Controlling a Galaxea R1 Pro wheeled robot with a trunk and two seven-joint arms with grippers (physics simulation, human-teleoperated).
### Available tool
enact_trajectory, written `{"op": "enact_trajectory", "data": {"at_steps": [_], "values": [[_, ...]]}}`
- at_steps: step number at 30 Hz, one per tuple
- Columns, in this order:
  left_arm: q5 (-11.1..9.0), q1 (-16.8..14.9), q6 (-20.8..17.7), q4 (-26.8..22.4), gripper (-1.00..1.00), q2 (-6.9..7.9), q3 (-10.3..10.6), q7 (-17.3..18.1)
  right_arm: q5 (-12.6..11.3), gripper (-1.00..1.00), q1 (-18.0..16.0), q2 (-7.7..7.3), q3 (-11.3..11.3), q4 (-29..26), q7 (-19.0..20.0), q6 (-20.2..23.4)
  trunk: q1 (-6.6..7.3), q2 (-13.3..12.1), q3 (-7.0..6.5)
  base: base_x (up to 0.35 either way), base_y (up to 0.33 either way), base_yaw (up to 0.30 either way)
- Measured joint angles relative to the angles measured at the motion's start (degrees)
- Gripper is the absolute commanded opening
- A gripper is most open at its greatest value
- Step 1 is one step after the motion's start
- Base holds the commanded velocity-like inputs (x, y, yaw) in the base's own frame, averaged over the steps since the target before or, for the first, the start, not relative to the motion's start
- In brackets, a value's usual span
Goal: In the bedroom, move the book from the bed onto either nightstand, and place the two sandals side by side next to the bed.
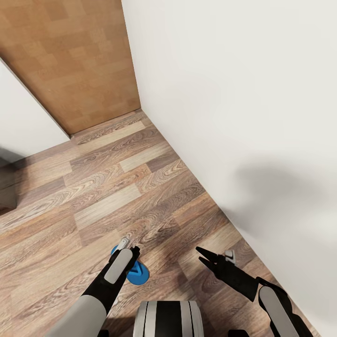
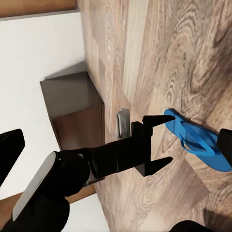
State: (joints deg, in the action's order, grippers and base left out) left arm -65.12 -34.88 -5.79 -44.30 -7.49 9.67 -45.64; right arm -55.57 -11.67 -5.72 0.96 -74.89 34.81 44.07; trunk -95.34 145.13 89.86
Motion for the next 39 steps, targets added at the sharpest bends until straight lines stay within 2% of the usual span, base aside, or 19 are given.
{"op": "enact_trajectory", "data": {"at_steps": [11, 16, 25, 33, 39], "values": [[-0.03, 0.0, -0.01, 0.0, 1.0, -0.09, 0.25, 0.0, 0.01, 1.0, 0.01, 0.0, 0.02, 0.0, 0.14, -0.06, 0.0, 0.0, 0.0, 0.0, 0.0, 0.0], [-0.04, 0.0, 0.05, 0.0, 1.0, -0.16, 0.26, 0.0, 0.1, 1.0, 0.0, 0.0, 0.02, -0.01, 0.13, -0.09, -0.13, 0.06, 1.1, 0.0, 0.0, 0.0], [-0.03, 0.0, 0.06, 0.0, 1.0, -0.18, 0.26, 0.0, 0.18, 1.0, 0.02, 0.05, -0.05, 0.01, 0.1, -0.14, -0.13, 0.07, 1.11, 0.0, 0.0, 0.0], [-0.04, 0.0, 0.07, 0.0, 1.0, -0.18, 0.26, 0.0, 0.21, 1.0, 0.01, 0.08, -0.06, 0.01, 0.07, -0.15, -0.34, 0.17, 2.87, 0.0, 0.0, 0.0], [-0.03, 0.0, 0.07, 0.0, 1.0, -0.18, 0.26, 0.0, 0.19, 1.0, 0.0, 0.09, -0.06, 0.0, 0.04, -0.15, -0.34, 0.17, 2.88, 0.0, 0.0, 0.0]]}}
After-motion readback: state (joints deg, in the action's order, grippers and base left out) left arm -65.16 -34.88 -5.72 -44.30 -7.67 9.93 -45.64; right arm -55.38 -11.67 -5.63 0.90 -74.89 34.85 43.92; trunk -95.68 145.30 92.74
